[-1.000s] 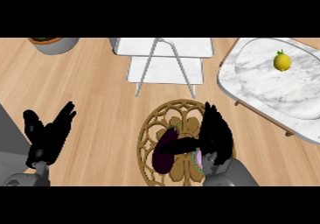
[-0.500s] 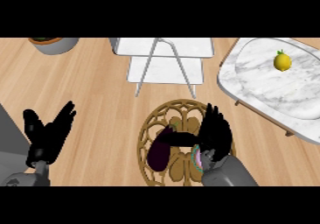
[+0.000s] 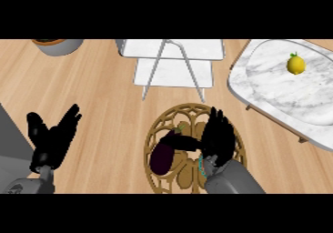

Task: Pick the eggplant from the placemat and place it in the tiered shelf

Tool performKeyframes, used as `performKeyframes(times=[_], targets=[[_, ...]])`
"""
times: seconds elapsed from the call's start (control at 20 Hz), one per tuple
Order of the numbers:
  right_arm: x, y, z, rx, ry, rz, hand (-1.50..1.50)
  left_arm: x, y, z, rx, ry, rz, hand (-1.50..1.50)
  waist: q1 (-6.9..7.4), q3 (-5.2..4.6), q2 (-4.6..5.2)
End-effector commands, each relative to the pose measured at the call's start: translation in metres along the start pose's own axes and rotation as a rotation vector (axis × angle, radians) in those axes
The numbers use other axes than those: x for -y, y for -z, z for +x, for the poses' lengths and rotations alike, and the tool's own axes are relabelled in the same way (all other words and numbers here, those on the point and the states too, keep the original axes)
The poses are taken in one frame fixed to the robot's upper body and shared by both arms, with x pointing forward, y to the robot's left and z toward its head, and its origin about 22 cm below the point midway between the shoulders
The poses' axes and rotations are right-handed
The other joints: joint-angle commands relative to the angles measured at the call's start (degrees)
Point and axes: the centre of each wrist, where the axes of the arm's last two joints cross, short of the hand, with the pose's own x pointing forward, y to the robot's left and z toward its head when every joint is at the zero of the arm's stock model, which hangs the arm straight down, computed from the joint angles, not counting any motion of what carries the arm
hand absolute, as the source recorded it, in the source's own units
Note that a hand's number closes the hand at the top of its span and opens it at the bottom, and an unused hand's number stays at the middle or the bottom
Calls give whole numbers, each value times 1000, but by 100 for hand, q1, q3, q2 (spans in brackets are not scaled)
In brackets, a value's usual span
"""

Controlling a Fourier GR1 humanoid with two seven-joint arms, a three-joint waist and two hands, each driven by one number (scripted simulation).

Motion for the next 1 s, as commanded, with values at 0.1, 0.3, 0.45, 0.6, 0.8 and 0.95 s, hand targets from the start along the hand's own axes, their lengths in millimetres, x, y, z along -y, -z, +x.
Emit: performKeyframes(times=[0.1,0.3,0.45,0.6,0.8,0.95], targets=[[-30,-16,-1,-196,-56,80,150,3,-5,-7,-44,12,-20,0,17,-22,42],[-26,-10,19,-112,-138,165,150,3,1,-12,-20,2,-21,0,67,-26,76],[-26,-21,13,-86,-61,156,150,-5,-2,-23,-60,-11,-6,0,-18,-25,52],[-22,-31,24,-31,-46,137,150,5,-9,-15,-49,-17,-3,0,7,-22,39],[-30,-42,41,60,-40,39,150,9,-4,0,-31,3,2,0,38,-22,47],[-15,-70,72,335,-93,89,150,13,-1,-10,-28,11,-49,0,204,-25,78]])
